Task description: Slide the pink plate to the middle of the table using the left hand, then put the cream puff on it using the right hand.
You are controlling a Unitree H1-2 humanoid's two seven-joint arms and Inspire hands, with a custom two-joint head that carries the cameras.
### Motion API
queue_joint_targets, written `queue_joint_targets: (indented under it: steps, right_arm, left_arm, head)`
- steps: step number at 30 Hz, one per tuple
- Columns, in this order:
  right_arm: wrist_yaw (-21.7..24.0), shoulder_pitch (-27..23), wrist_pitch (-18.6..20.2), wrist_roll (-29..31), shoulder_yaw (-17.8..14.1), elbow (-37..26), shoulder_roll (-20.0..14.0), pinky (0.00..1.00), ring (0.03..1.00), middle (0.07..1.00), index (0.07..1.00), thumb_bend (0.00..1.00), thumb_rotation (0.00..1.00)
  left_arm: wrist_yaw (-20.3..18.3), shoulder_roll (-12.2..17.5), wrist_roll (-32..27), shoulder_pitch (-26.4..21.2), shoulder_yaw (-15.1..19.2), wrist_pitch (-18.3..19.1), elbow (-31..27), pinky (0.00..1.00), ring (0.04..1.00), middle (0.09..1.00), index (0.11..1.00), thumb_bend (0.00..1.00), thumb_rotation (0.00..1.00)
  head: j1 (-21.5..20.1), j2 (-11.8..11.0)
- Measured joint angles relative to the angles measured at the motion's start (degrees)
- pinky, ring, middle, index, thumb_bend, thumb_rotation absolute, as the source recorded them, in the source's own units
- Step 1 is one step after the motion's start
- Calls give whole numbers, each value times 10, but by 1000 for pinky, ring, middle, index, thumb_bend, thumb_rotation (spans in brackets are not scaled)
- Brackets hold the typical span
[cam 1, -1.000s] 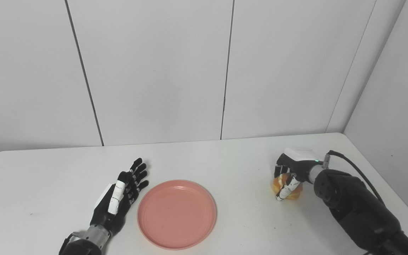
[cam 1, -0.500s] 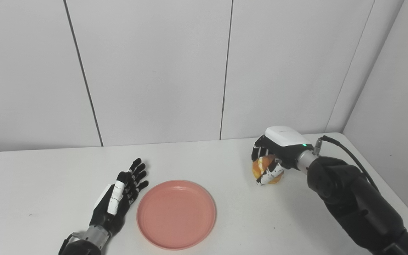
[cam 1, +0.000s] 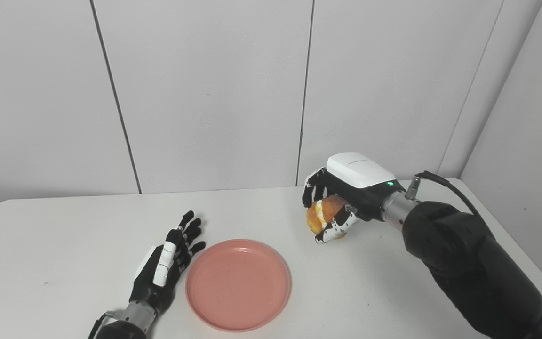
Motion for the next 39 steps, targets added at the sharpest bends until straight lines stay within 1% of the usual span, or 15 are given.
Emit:
queue_joint_targets:
  steps: [3,5,6,8,10,14,18,21,23,26,29,32,39]
  right_arm:
    - [0,0,-8,10,0,-7,7,309,411,496,500,515,0]
    - [0,0,-8,11,1,-8,12,377,431,500,489,516,0]
    - [0,0,-8,11,2,-9,15,390,434,500,488,516,0]
    - [0,0,-8,12,5,-9,22,358,414,489,501,516,0]
    - [0,0,-8,14,8,-9,30,290,384,472,518,514,0]
    - [0,0,-10,23,15,-8,57,261,377,472,517,513,0]
    - [0,0,-19,23,28,-3,71,222,366,452,521,511,0]
    - [0,0,-20,21,32,0,78,229,375,461,514,513,0]
    - [0,0,-21,17,35,3,81,246,386,476,508,514,0]
    - [0,0,-21,11,44,12,91,268,391,476,508,515,0]
    - [0,0,-24,11,50,23,100,232,367,453,523,512,0]
    - [0,0,-31,15,57,42,110,217,363,448,521,512,0]
    - [0,-4,-44,30,70,73,124,245,391,480,503,516,0]
  left_arm:
    - [10,-9,9,0,-3,0,0,861,956,955,1000,977,939]
    - [18,-14,18,0,-5,-1,-2,857,955,953,1000,980,942]
    - [21,-15,19,1,-5,-1,-3,856,954,952,1000,981,942]
    - [22,-16,19,2,-5,-1,-4,864,953,950,1000,995,938]
    - [22,-16,20,2,-5,-1,-4,865,956,950,1000,1000,942]
    - [25,-16,21,2,-5,-1,-4,863,957,950,1000,999,946]
    - [24,-16,20,2,-6,-1,-4,879,963,954,1000,999,944]
    - [24,-15,20,2,-6,-1,-3,871,960,951,1000,998,945]
    - [24,-15,20,2,-6,-1,-3,869,960,951,1000,996,945]
    - [24,-15,20,2,-6,-1,-4,868,959,950,998,1000,942]
    - [24,-15,20,2,-7,0,-5,873,965,951,997,1000,944]
    - [24,-15,20,3,-7,0,-6,883,967,953,997,1000,942]
    - [28,-17,22,5,-10,0,-9,857,956,952,999,1000,953]
  head:
    - [10,1]
    - [17,3]
    - [21,3]
    - [25,3]
    - [25,4]
    - [24,5]
    - [25,5]
    - [26,6]
    - [26,7]
    - [27,8]
    - [32,9]
    - [38,10]
    - [48,11]
